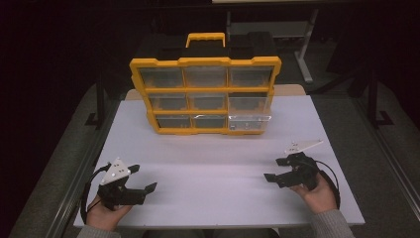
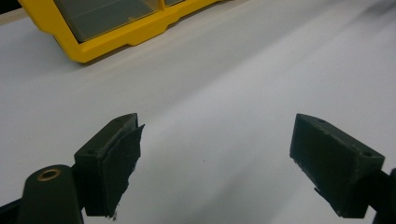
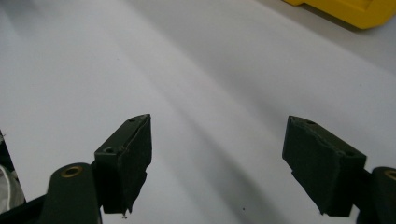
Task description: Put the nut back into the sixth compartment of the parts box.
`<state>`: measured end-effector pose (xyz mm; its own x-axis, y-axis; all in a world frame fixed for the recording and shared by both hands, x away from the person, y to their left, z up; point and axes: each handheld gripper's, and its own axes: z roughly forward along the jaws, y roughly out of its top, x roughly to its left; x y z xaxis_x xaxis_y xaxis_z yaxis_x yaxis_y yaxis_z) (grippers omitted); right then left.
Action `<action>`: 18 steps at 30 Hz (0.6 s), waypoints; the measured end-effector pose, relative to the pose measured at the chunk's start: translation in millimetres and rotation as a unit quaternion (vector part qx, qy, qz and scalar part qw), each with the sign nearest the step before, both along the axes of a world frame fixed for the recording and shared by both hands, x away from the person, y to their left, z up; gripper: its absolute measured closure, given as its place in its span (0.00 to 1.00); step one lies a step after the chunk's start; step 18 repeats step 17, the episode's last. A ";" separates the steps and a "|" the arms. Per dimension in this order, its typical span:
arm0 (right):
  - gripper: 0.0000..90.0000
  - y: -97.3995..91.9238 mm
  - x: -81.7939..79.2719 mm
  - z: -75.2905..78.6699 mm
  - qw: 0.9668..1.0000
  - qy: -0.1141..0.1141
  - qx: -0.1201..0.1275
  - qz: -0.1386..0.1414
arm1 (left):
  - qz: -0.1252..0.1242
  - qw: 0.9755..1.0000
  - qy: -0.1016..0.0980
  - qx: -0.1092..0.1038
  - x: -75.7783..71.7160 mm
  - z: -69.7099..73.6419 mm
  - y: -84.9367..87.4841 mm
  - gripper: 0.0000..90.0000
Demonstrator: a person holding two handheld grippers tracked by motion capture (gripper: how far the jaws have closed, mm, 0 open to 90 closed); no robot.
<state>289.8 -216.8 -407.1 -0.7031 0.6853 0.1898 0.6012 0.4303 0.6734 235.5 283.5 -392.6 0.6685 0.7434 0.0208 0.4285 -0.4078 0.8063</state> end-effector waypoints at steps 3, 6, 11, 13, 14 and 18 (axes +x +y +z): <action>0.24 -1.8 -2.6 -3.1 1.000 0.000 0.001 -0.005 | -0.002 1.000 0.000 -0.001 0.0 -0.5 -0.7 0.17; 0.22 -3.7 -5.1 -5.7 1.000 0.001 0.003 -0.010 | -0.006 1.000 -0.001 0.005 0.7 -0.2 -0.5 0.17; 0.19 -7.3 -9.4 -9.3 1.000 -0.002 0.008 -0.019 | -0.008 1.000 0.000 0.007 0.9 -0.6 -0.5 0.17; 0.19 -9.4 -10.7 -11.1 1.000 -0.005 0.012 -0.020 | -0.008 1.000 0.000 0.006 0.9 -0.7 -0.4 0.17; 0.19 -10.4 -11.6 -12.1 1.000 -0.006 0.015 -0.020 | -0.006 1.000 -0.001 0.001 0.7 -1.2 -0.9 0.17; 0.17 -12.0 -14.3 -14.1 1.000 -0.002 0.019 -0.024 | -0.007 1.000 0.000 0.005 1.0 -1.3 -0.2 0.17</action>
